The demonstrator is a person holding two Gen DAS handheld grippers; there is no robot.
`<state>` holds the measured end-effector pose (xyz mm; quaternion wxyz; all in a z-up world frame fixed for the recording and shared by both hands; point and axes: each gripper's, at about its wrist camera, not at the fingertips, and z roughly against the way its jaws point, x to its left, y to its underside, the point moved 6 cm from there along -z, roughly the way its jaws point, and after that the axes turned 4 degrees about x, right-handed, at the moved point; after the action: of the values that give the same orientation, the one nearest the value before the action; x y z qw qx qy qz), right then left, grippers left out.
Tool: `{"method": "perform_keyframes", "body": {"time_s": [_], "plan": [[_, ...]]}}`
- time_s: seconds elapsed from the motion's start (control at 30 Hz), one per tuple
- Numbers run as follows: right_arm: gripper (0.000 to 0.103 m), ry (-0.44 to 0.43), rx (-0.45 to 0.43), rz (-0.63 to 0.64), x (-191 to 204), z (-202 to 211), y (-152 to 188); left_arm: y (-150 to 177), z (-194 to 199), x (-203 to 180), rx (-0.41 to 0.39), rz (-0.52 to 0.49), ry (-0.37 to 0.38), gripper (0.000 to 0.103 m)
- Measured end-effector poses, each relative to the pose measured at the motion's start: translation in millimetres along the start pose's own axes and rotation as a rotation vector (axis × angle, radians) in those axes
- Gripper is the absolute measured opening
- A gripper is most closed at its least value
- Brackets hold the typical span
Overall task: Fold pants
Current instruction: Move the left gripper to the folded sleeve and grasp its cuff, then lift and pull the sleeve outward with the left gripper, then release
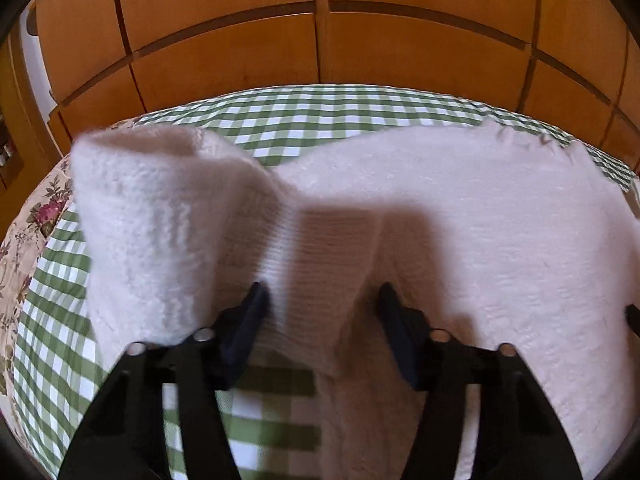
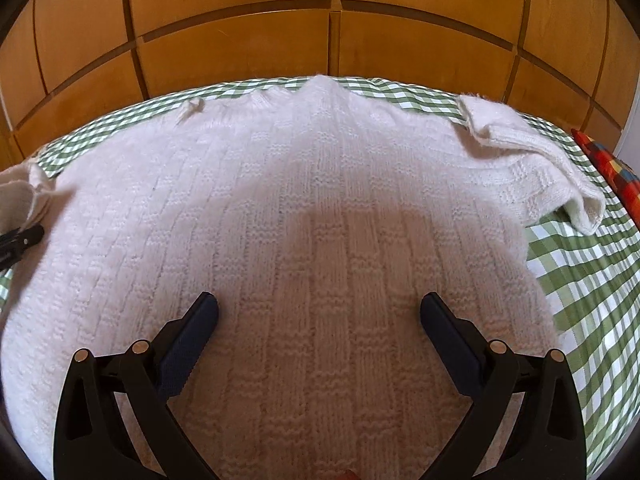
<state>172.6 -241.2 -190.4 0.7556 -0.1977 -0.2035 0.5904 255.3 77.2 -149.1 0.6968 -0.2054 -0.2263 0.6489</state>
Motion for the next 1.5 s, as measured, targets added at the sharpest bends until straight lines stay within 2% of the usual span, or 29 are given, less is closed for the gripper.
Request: {"method": "perform_keyframes", "body": {"time_s": [0.03, 0.13, 0.17, 0.33, 0.5, 0.6, 0.73, 0.87, 1.03, 1.1, 1.33, 1.4, 1.43, 1.47, 1.5], "plan": [[0.1, 0.002, -0.001, 0.001, 1, -1, 0, 0, 2, 1, -0.003, 0.007, 0.002, 0.037], [0.1, 0.005, -0.004, 0.003, 2, -1, 0, -5, 8, 11, -0.007, 0.024, 0.051, 0.008], [0.1, 0.005, -0.004, 0.003, 2, -1, 0, -7, 11, 17, -0.008, 0.022, 0.047, 0.006], [0.1, 0.005, -0.005, 0.003, 2, -1, 0, -15, 35, 60, -0.046, 0.081, 0.08, 0.006], [0.1, 0.005, -0.005, 0.003, 1, -1, 1, -17, 61, 124, -0.08, 0.196, 0.06, 0.006], [0.1, 0.006, -0.005, 0.003, 2, -2, 0, -16, 72, 170, -0.092, 0.258, 0.011, 0.006], [0.1, 0.008, -0.004, 0.005, 2, -2, 1, -8, 79, 222, -0.081, 0.377, -0.012, 0.006], [0.1, 0.008, -0.004, 0.005, 2, -2, 1, -3, 88, 278, -0.087, 0.463, -0.089, 0.006], [0.1, 0.009, -0.005, 0.006, 2, -2, 1, 18, 98, 347, -0.085, 0.639, -0.161, 0.005], [0.1, 0.01, -0.004, 0.007, 1, -2, 1, 27, 97, 362, -0.072, 0.66, -0.194, 0.005], [0.1, 0.014, -0.004, 0.008, 1, -3, 1, 44, 73, 387, 0.02, 0.616, -0.311, 0.007], [0.1, 0.014, -0.005, 0.009, 0, -3, 1, 48, 64, 384, 0.044, 0.594, -0.35, 0.008], [0.1, 0.014, -0.005, 0.009, 1, -3, 1, 49, 60, 380, 0.047, 0.585, -0.352, 0.012], [0.1, 0.014, -0.005, 0.009, 1, -3, 1, 50, 59, 377, 0.049, 0.58, -0.357, 0.035], [0.1, 0.014, -0.005, 0.009, 1, -3, 1, 51, 60, 373, 0.043, 0.577, -0.366, 0.065]]}}
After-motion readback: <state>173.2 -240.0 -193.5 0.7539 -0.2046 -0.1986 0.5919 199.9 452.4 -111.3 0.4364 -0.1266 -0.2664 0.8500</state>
